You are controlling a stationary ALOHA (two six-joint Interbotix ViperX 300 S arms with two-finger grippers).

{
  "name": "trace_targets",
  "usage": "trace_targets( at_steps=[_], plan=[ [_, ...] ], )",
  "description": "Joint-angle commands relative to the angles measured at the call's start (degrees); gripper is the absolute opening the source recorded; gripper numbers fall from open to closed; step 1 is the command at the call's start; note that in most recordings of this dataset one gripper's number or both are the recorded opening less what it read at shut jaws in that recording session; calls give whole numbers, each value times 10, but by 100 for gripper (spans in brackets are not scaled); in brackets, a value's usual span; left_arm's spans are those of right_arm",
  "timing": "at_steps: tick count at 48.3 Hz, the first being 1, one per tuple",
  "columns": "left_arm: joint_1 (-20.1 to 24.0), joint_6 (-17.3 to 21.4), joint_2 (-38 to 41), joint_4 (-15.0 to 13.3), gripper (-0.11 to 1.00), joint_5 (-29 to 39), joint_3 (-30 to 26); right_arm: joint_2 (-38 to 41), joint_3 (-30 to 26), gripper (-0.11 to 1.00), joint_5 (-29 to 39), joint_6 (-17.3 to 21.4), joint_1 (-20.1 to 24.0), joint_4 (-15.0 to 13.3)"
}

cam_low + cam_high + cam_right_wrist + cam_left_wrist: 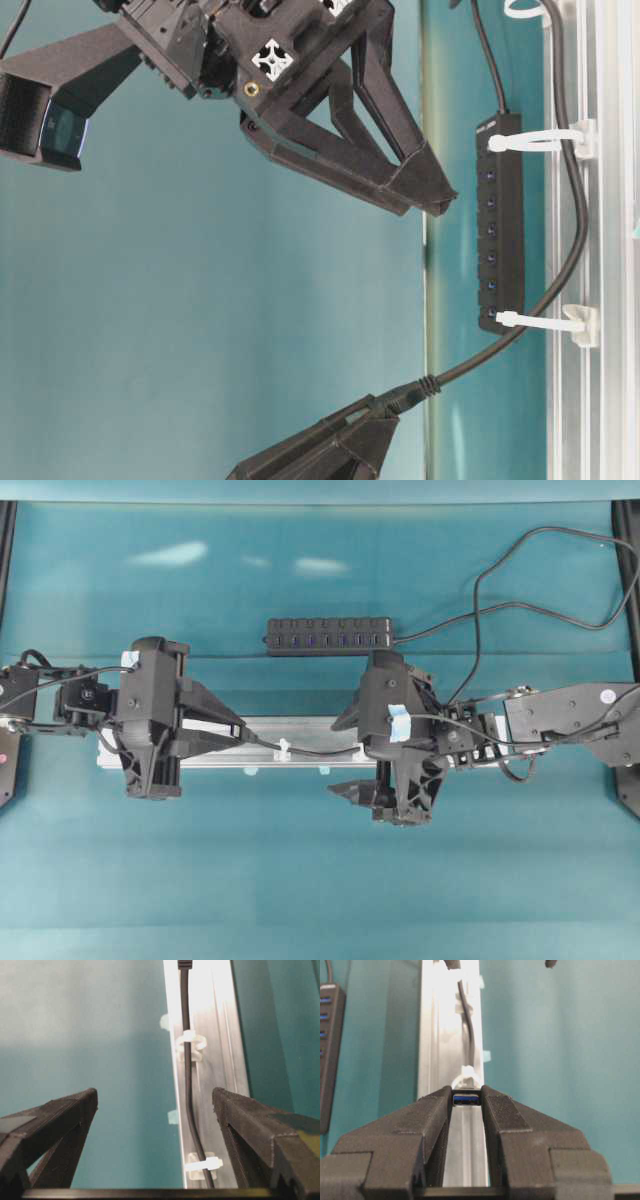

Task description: Pass the USB cable through three rings with both arms.

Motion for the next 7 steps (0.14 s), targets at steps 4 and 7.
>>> trace_targets(
  at_steps=[4, 7],
  plan=[
    [-2, -1, -7, 1, 25, -4, -14, -4, -4, 78, -4, 7, 3, 1],
    [-2, -2, -7, 1, 25, -4, -14, -4, -4, 78, -8, 7, 2, 1]
  ],
)
